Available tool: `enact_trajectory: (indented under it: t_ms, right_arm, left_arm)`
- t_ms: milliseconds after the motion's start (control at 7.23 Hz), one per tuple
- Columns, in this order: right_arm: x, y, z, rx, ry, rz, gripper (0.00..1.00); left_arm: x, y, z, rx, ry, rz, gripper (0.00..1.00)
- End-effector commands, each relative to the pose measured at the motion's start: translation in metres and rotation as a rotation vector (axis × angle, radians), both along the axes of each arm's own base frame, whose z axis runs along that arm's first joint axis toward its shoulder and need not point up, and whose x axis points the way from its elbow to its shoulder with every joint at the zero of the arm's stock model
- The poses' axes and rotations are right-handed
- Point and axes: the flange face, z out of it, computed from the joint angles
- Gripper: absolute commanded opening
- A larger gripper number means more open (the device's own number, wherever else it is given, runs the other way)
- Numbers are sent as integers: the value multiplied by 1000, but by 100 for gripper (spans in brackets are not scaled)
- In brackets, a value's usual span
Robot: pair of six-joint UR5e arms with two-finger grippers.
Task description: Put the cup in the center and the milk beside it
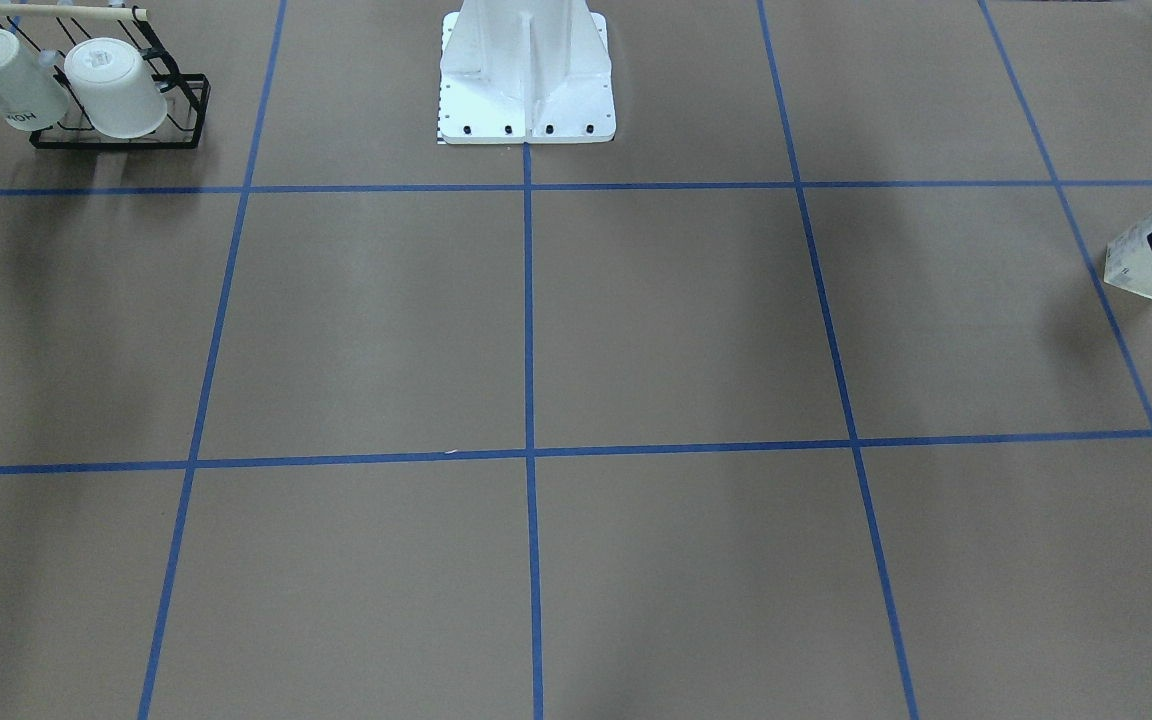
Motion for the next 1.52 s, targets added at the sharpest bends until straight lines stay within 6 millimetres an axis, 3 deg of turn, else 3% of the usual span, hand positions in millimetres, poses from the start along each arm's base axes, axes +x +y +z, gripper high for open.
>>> enact_trajectory:
  t_ms: [0, 138, 277, 553, 692, 830, 1107, 1384]
  right_arm:
    - [0, 3, 20, -28, 19, -10, 100]
    - [15, 2, 41, -18, 16, -37, 100]
    - [42, 13, 74, -33, 29, -38, 100]
    - [114, 12, 149, -28, 28, -41, 100]
    - [133, 16, 163, -50, 34, -11, 100]
    - [144, 25, 192, -104, 36, 12, 100]
    - [145, 37, 227, -111, 56, 24, 100]
    - [145, 36, 261, -122, 54, 59, 100]
  left_arm:
    - [0, 0, 0, -1, 0, -1, 98]
    - [0, -1, -1, 4, 0, 2, 98]
    - [1, -1, 0, 3, -1, 3, 98]
    - [2, -5, 6, -15, -2, -3, 98]
    - [2, -5, 5, -15, -2, -4, 98]
    - [2, -5, 5, -11, -3, -3, 98]
    - [2, -6, 2, -5, -2, -3, 98]
    - [2, -7, -2, 2, 0, -3, 98]
